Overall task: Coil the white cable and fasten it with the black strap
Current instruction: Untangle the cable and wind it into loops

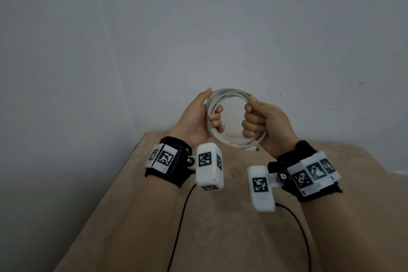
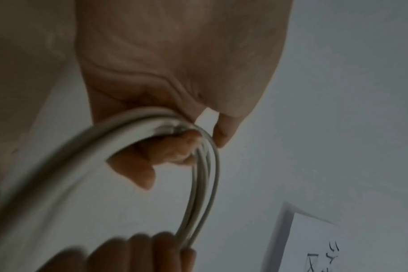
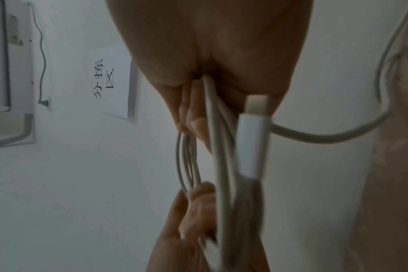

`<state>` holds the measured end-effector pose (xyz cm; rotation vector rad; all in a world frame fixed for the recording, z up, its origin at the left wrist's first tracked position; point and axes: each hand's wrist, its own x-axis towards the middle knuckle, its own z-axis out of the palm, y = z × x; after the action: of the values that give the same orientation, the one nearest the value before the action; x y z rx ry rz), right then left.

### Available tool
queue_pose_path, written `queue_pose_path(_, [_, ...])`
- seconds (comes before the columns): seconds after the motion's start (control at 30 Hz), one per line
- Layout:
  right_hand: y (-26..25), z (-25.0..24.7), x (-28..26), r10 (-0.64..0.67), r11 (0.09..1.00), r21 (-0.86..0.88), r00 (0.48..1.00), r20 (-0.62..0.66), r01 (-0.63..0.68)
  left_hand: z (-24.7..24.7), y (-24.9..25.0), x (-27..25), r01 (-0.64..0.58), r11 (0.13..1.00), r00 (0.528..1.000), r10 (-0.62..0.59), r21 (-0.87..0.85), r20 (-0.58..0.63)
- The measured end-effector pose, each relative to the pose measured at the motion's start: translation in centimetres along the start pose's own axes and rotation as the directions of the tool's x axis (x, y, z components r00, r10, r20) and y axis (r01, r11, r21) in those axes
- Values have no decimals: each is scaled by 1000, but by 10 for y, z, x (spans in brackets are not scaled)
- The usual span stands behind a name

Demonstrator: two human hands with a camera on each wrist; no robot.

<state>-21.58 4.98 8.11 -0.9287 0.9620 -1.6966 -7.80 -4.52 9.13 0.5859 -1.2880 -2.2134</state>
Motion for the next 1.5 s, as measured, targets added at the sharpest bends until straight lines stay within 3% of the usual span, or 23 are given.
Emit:
queue_pose_path(0.1, [-5, -5, -3, 140, 983, -132, 985, 100, -126, -6, 4, -6, 67, 985, 992, -82, 158, 91])
queue_pose_path(0.2, [-5, -5, -6, 229, 942, -281, 963, 144, -183, -2, 3, -8, 69, 923, 991, -108, 379, 82])
queue_pose_path(0.3, [-2, -2, -8, 286, 904, -371, 946, 153, -213, 4, -2, -10, -11, 800, 998, -32, 599, 62])
queue_pose_path(0.4, [-1, 2, -8, 246, 905, -384, 962, 116, -185, 7, -5, -11, -134, 701, 991, 95, 700, 94])
queue_pose_path(0.53, [-1, 5, -8, 160, 931, -350, 979, 128, -106, 4, -3, -8, -191, 763, 981, 165, 617, 100])
queue_pose_path(0.63, [-4, -2, -8, 170, 933, -344, 973, 155, -108, -8, 3, -6, -170, 875, 979, 202, 454, -23])
queue_pose_path(0.73, [-2, -12, -5, 127, 849, -521, 991, 42, -87, -19, 10, -7, -173, 917, 966, 229, 358, -119])
queue_pose_path(0.87, [5, -20, -4, 7, 656, -754, 1000, -27, -25, -26, 18, -11, -229, 936, 939, 285, 269, -194])
queue_pose_path(0.93, [4, -22, -4, -111, 649, -761, 990, -88, 5, -30, 23, -14, -260, 931, 920, 320, 258, -227])
queue_pose_path(1.0, [0, -23, -5, -283, 659, -750, 942, -179, 56, -35, 27, -17, -285, 927, 901, 346, 245, -261])
queue_pose_path(1.1, [-17, -31, -11, -579, 565, -814, 768, -273, 136, -41, 33, -22, -319, 932, 886, 357, 170, -296])
queue_pose_path(1.17, [-31, -38, -16, -656, 558, -806, 700, -282, 198, -43, 36, -25, -321, 932, 883, 358, 167, -305])
queue_pose_path(1.23, [-37, -41, -18, -612, 602, -767, 744, -267, 220, -41, 37, -26, -325, 927, 877, 370, 189, -307])
queue_pose_path(1.37, [-26, -32, -14, -389, 649, -741, 912, -130, 172, -31, 29, -18, -319, 923, 876, 374, 215, -304])
queue_pose_path(1.5, [-12, -11, -10, -183, 721, -687, 981, -60, 92, -24, 21, -12, -296, 929, 891, 352, 220, -288])
